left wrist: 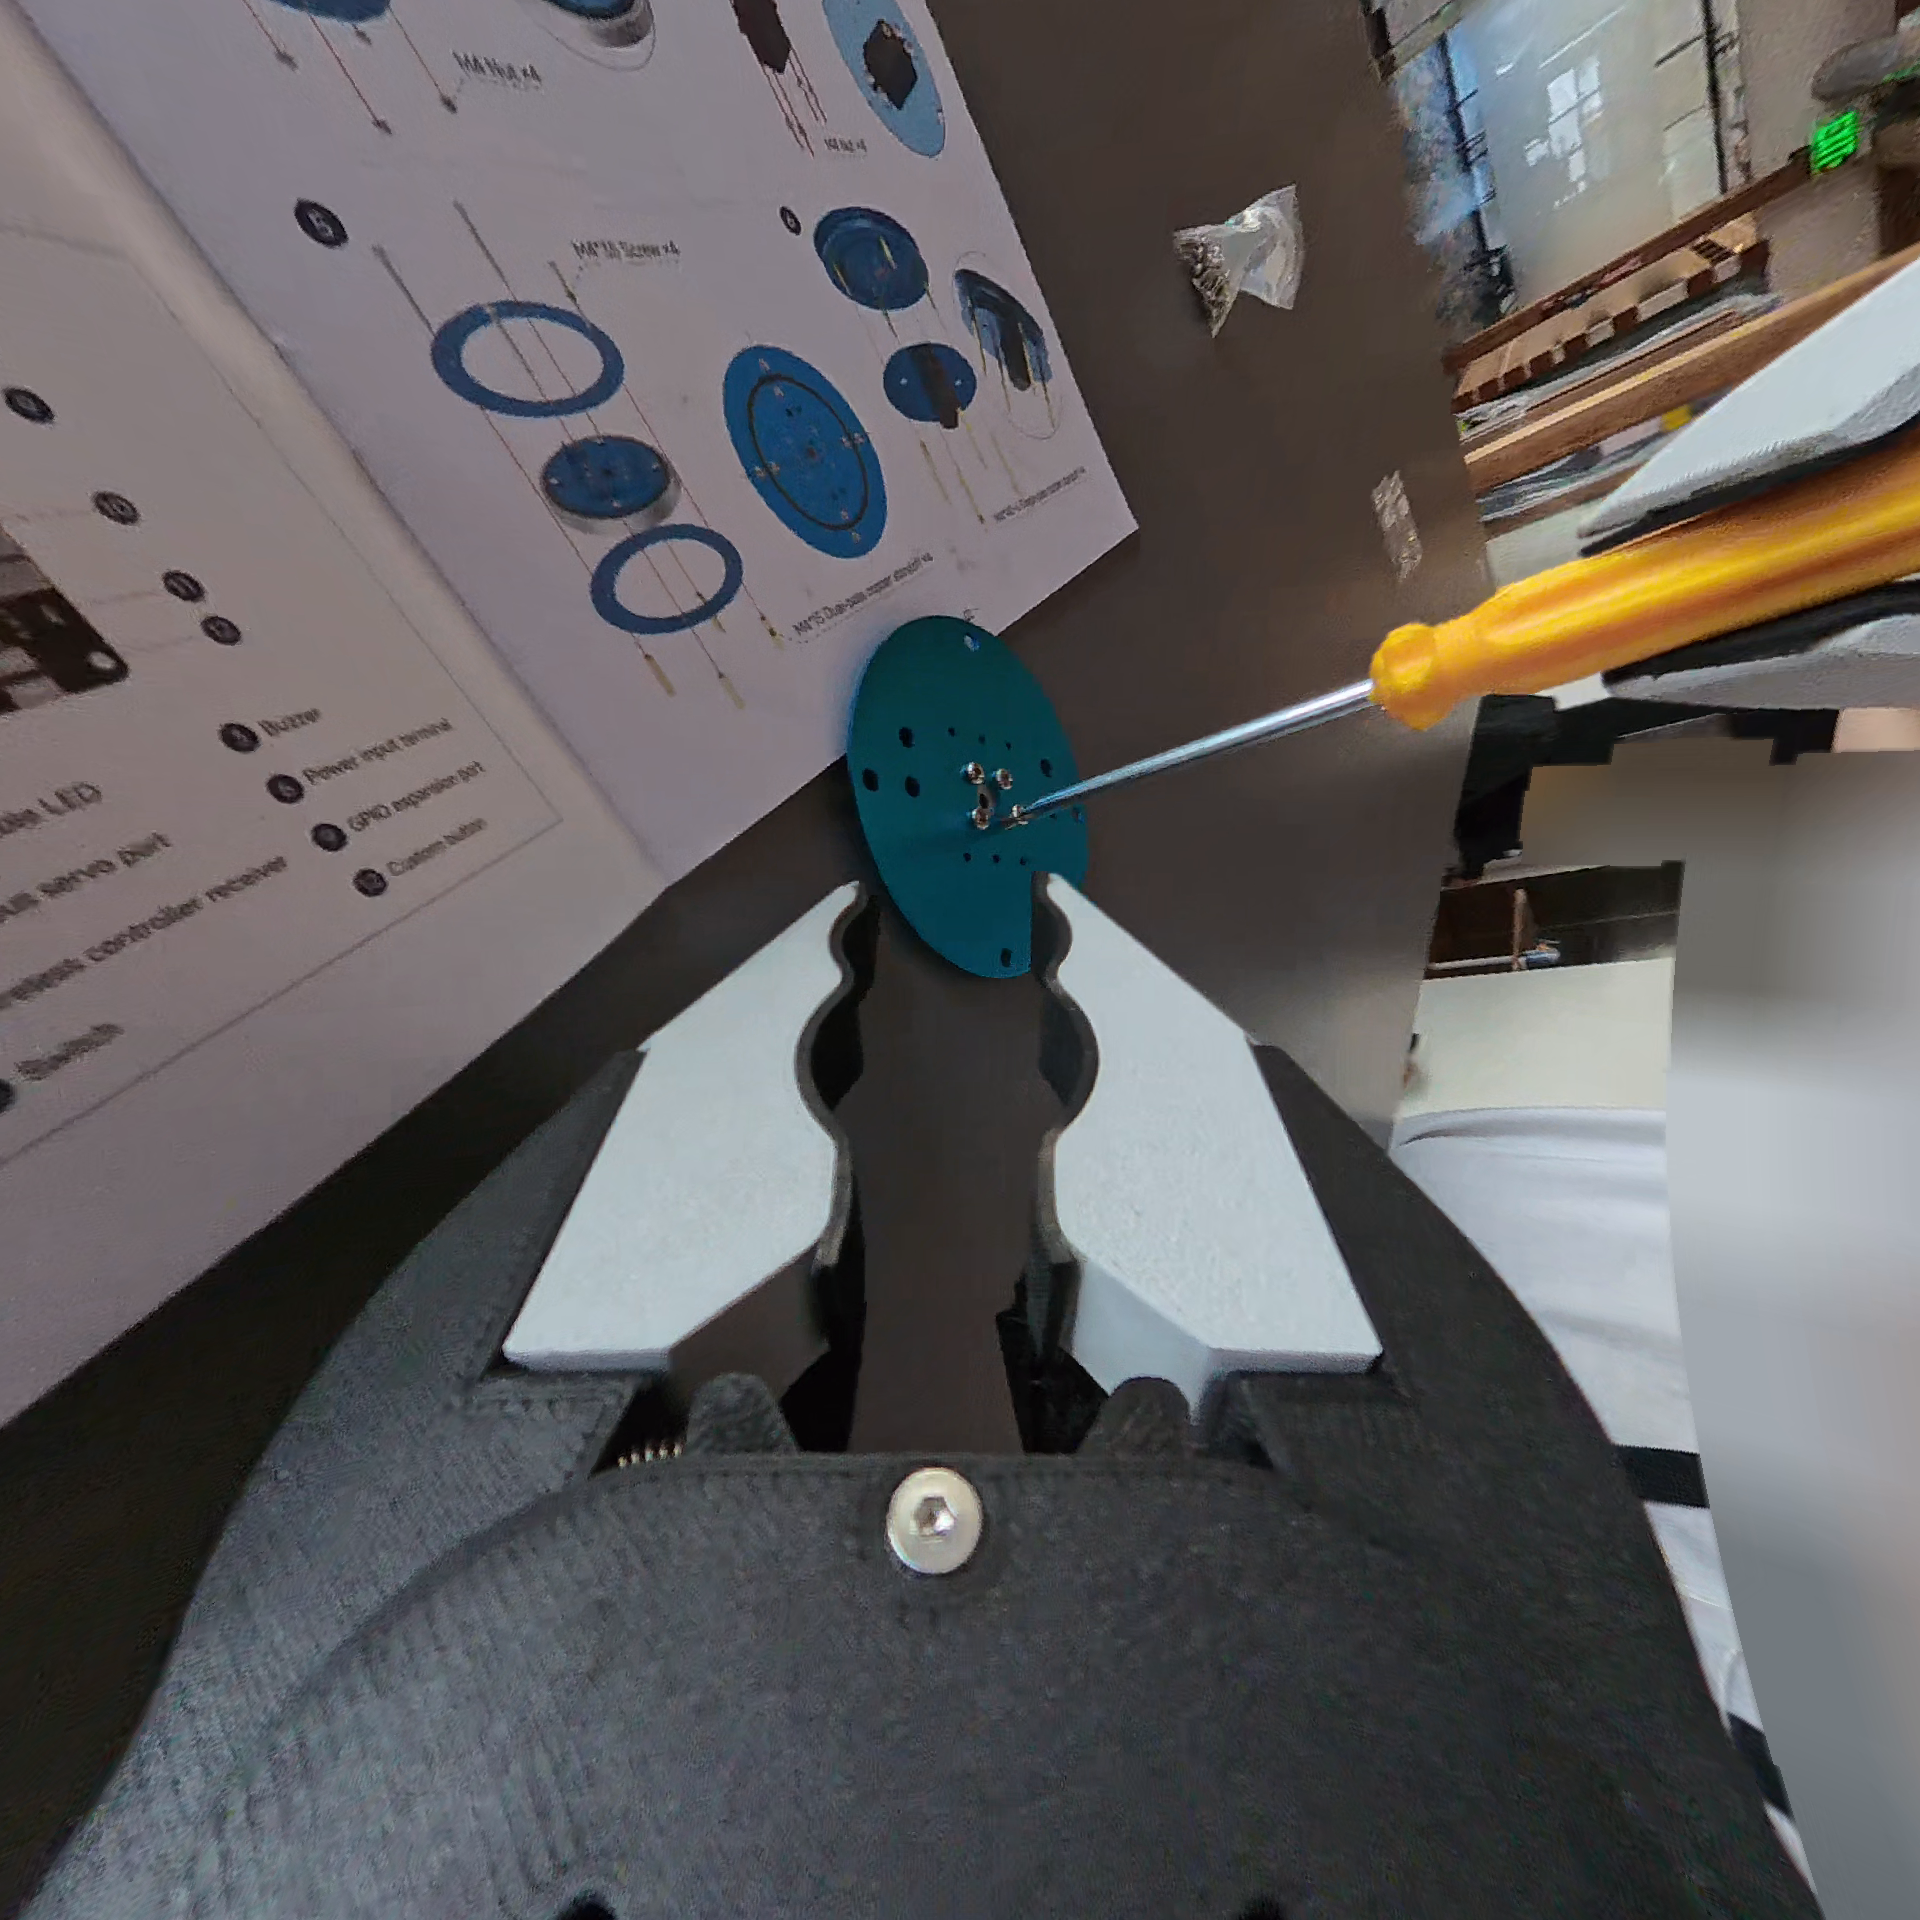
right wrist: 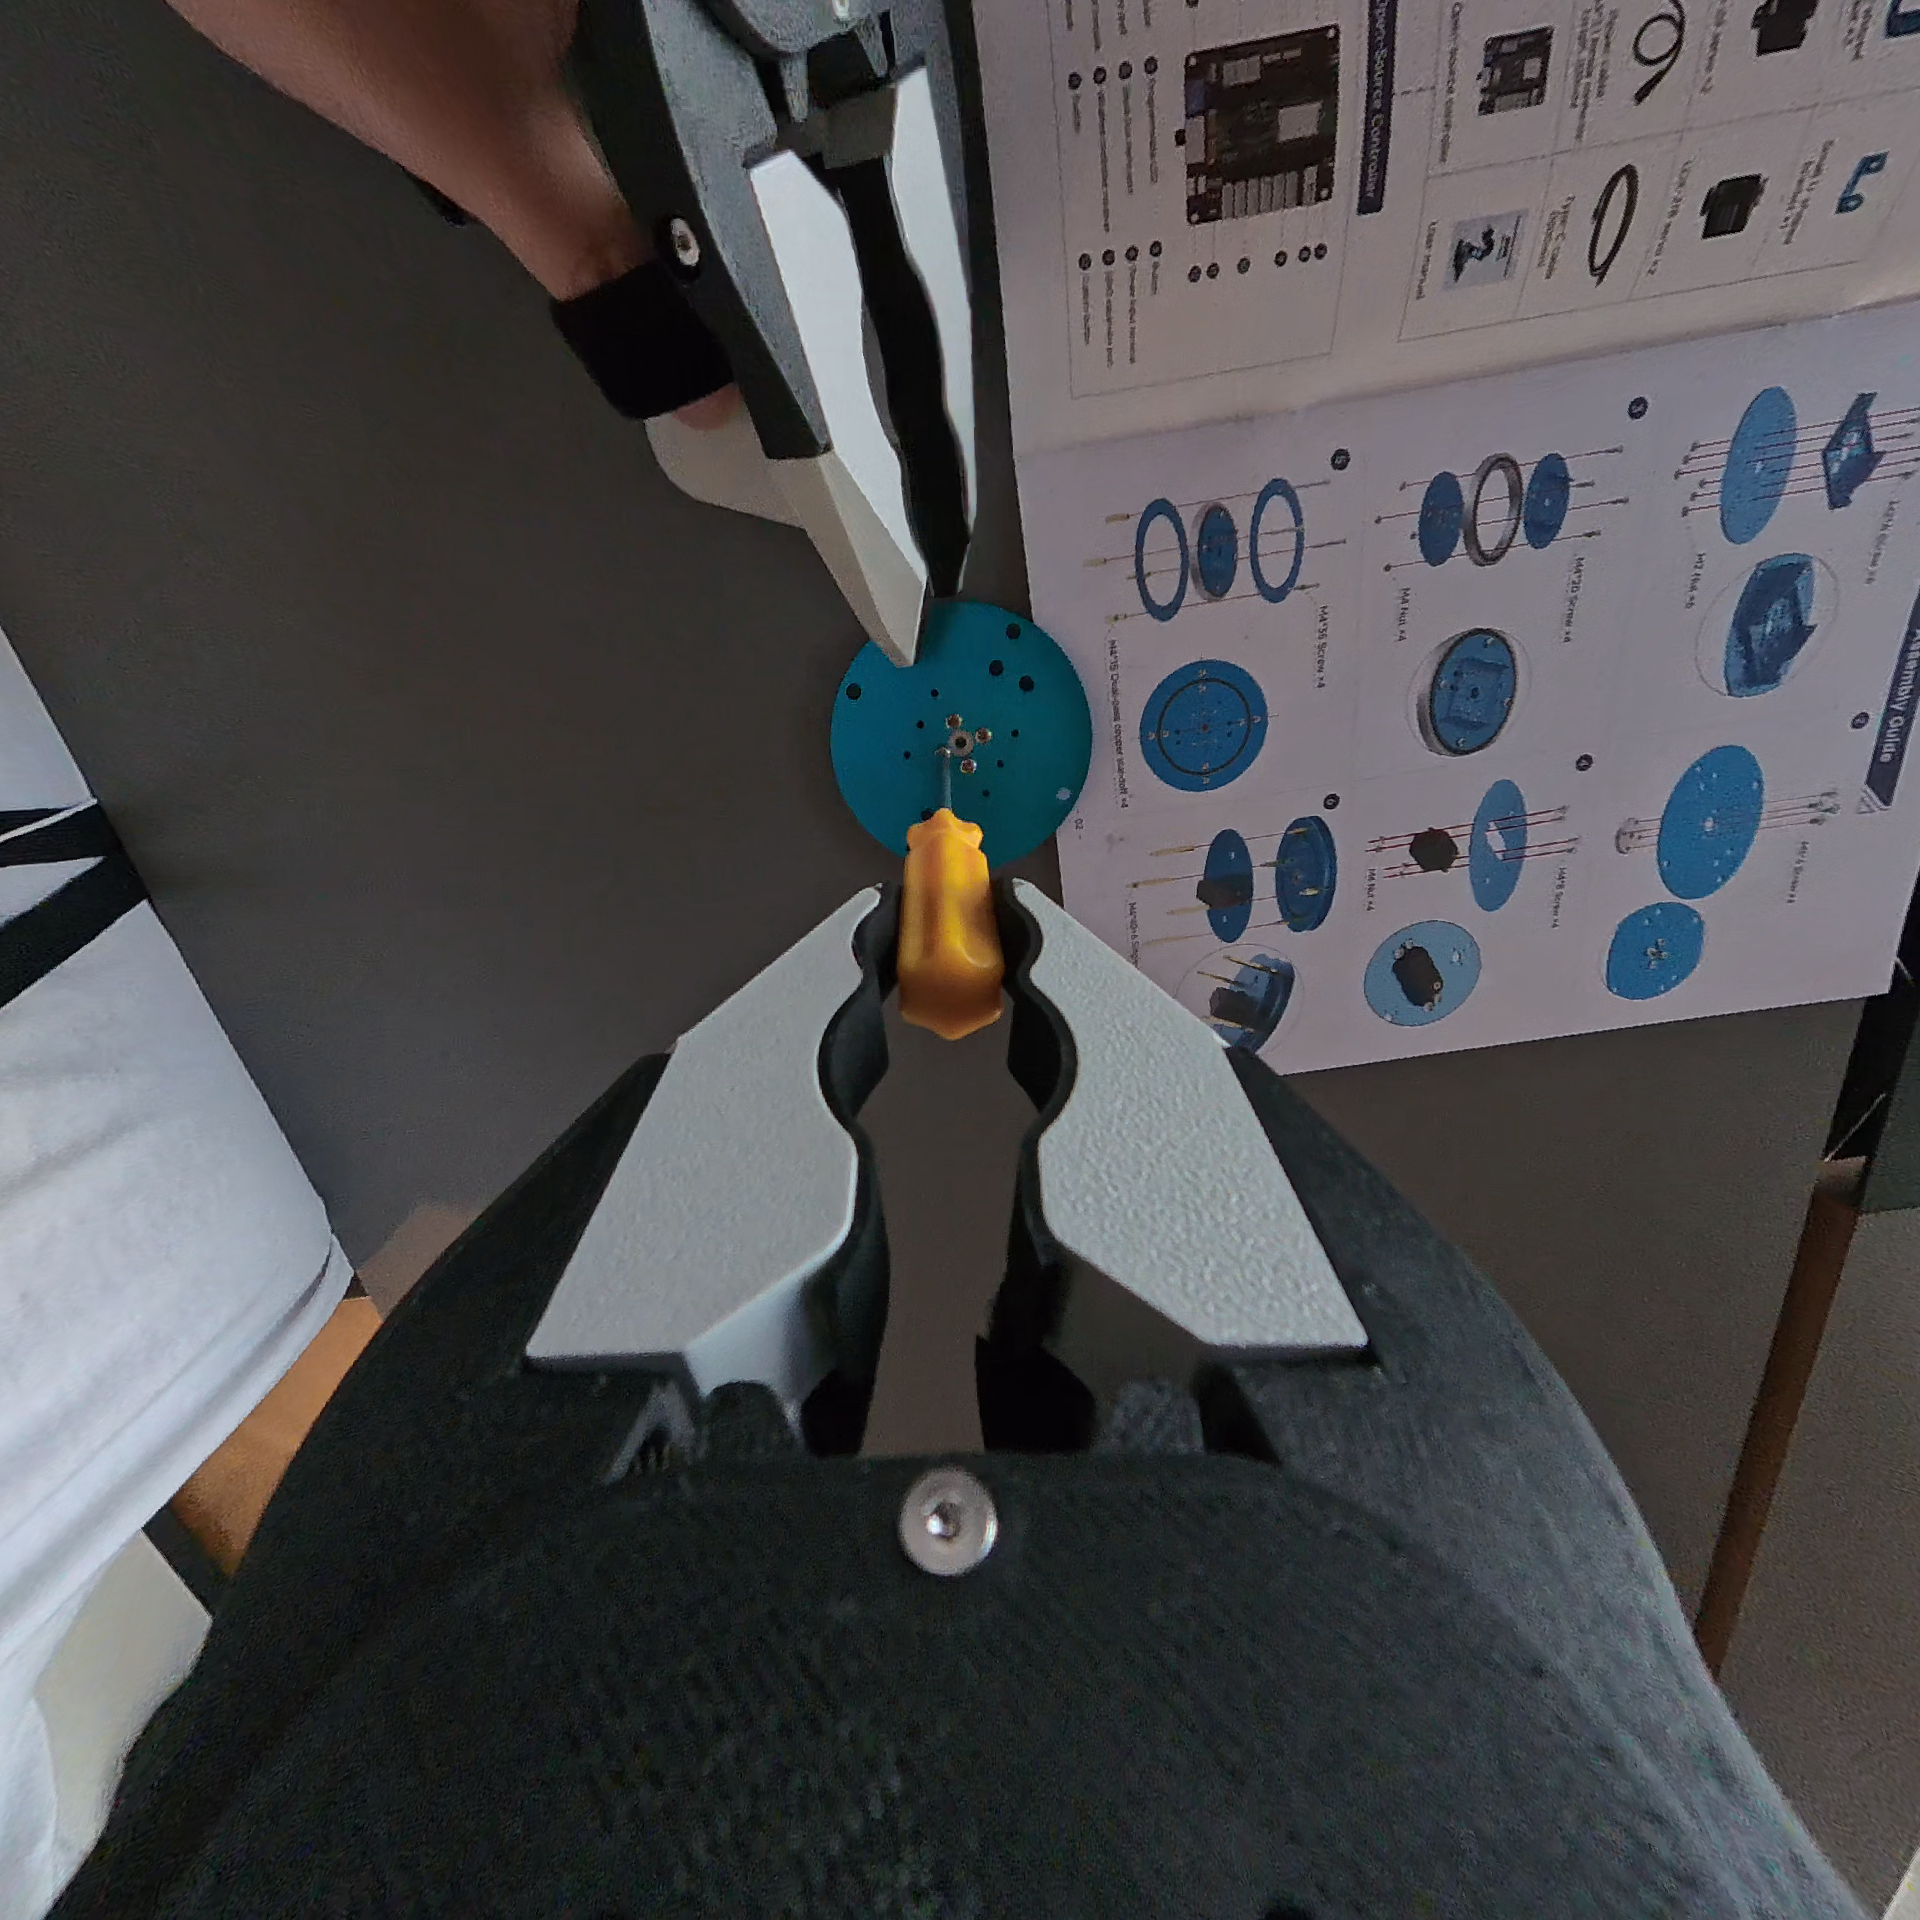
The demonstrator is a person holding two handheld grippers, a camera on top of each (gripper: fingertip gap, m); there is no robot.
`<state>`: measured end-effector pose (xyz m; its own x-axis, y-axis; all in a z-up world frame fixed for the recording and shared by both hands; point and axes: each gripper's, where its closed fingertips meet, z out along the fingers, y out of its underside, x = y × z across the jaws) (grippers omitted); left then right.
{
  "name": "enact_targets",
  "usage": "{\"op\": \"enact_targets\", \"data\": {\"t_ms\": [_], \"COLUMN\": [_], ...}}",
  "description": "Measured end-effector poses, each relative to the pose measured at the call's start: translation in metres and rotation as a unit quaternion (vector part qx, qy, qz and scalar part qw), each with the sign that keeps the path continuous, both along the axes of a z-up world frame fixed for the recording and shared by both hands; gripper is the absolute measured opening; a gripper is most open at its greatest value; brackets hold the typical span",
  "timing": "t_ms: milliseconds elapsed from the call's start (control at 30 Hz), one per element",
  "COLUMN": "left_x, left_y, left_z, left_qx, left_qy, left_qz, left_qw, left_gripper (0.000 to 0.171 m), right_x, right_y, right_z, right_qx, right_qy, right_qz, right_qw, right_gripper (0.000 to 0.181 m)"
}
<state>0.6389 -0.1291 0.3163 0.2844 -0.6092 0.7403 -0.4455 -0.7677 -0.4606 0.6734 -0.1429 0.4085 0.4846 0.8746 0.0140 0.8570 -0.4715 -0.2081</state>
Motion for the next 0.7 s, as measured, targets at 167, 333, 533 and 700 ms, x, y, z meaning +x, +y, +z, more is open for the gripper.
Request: {"op": "enact_targets", "data": {"t_ms": [167,333,533,700], "left_x": [0.008,0.013,0.021,0.019], "left_y": [0.0,0.005,0.001,0.004], "left_z": [-0.004,0.002,0.008,0.006], "left_qx": [-0.03,-0.023,-0.09,-0.073], "left_qy": [-0.015,-0.033,-0.075,-0.067], "left_qz": [0.009,0.024,0.039,0.041], "left_qw": [0.999,0.999,0.992,0.994], "left_gripper": [0.011,0.004,0.018,0.007], "right_x": [0.004,0.01,0.017,0.02], "right_y": [-0.002,-0.003,-0.004,-0.005], "right_z": [0.001,0.004,0.003,0.003], "right_qx": [0.014,0.03,0.032,0.033], "right_qy": [0.013,0.033,0.041,0.055], "right_qz": [0.004,0.0,-0.008,-0.013], "right_qw": [1.0,0.999,0.999,0.998], "right_gripper": [0.017,0.017,0.017,0.017]}}
